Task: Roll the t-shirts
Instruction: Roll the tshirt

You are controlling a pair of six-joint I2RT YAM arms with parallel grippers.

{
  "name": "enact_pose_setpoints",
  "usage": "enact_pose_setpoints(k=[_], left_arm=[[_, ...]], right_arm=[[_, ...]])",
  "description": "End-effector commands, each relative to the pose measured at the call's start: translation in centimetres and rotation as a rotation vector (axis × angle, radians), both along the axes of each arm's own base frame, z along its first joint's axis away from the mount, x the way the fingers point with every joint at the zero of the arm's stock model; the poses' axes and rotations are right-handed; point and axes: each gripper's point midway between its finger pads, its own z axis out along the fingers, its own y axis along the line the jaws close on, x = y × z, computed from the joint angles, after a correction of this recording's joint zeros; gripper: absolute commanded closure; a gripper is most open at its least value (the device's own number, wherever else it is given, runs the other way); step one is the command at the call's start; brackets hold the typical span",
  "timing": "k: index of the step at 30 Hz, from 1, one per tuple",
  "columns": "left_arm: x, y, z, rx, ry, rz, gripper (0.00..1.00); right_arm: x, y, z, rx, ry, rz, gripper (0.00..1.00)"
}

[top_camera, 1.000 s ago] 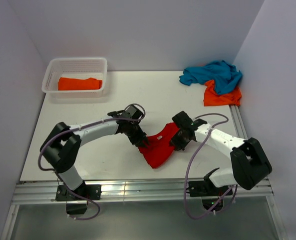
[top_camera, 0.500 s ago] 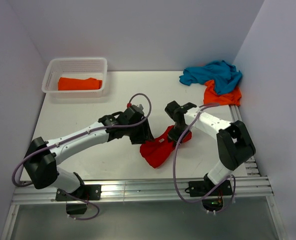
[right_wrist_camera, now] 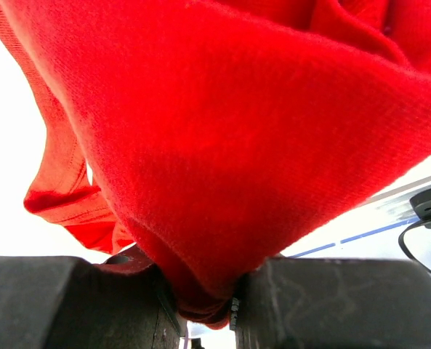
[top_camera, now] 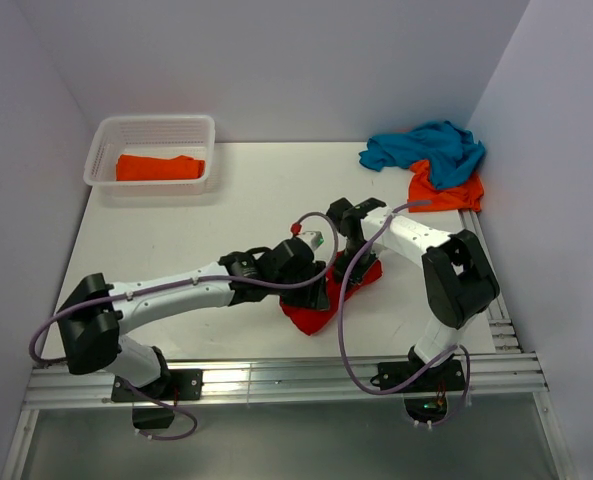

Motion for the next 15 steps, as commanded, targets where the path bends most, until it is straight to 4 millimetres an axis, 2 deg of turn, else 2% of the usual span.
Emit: enact_pose_setpoints(k=[1,4,9,15], left_arm=[[0.8,-2.0,0.8,-0.020,-0.086,-0.048,0.44],[-0.1,-2.8,-0.8,0.031,-0.070,-0.085,0.44],[1.3,-2.1,-2.3,0.120,-0.120,-0.022,0.44],[1.7,-1.6,-3.7,0.218,-0.175,-0.053,0.42]], right_arm=[[-0.5,-0.2,0.5,0.009,0.020,-0.003,1.00],[-0.8,0.1,0.2,0.028,0.029,-0.011,1.00],[-0.7,0.2,0.1,0.041,0.029,-0.013,1.00],[-0.6,0.6,0.0,0.073,0.021,-0.022,1.00]])
